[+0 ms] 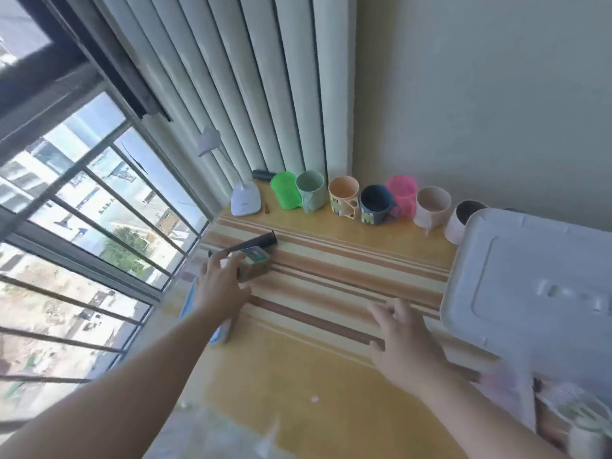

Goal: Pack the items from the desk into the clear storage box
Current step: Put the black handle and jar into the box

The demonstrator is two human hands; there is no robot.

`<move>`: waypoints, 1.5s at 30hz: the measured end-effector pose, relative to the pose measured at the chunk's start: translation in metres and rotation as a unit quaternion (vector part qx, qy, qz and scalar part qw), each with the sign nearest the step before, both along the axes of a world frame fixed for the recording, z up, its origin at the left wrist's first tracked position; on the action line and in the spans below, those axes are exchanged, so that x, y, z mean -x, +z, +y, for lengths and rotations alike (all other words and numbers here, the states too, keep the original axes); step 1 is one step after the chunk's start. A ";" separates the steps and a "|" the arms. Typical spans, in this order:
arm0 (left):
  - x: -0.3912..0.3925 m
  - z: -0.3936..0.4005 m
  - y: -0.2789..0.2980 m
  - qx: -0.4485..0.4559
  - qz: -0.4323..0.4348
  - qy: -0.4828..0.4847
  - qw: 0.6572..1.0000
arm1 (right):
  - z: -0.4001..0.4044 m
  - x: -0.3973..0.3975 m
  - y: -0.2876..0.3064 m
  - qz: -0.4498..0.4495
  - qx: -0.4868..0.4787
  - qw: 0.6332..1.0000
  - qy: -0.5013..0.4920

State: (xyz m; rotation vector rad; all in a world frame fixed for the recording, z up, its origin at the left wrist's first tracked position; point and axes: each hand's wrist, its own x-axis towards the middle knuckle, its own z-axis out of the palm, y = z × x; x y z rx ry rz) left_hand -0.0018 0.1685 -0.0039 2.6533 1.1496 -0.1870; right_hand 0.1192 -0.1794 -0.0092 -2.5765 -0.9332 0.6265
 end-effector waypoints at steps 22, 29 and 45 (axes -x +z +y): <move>-0.021 0.029 -0.043 0.292 -0.096 -0.309 0.900 | 0.171 -0.023 -0.031 0.031 0.035 0.994 0.098; -0.037 0.021 -0.045 0.338 -0.078 -0.273 0.897 | 0.151 -0.013 -0.044 0.079 0.014 0.997 0.011; -0.096 0.103 -0.104 0.055 0.051 -0.150 0.986 | 0.063 0.002 -0.098 0.092 0.120 0.947 -0.282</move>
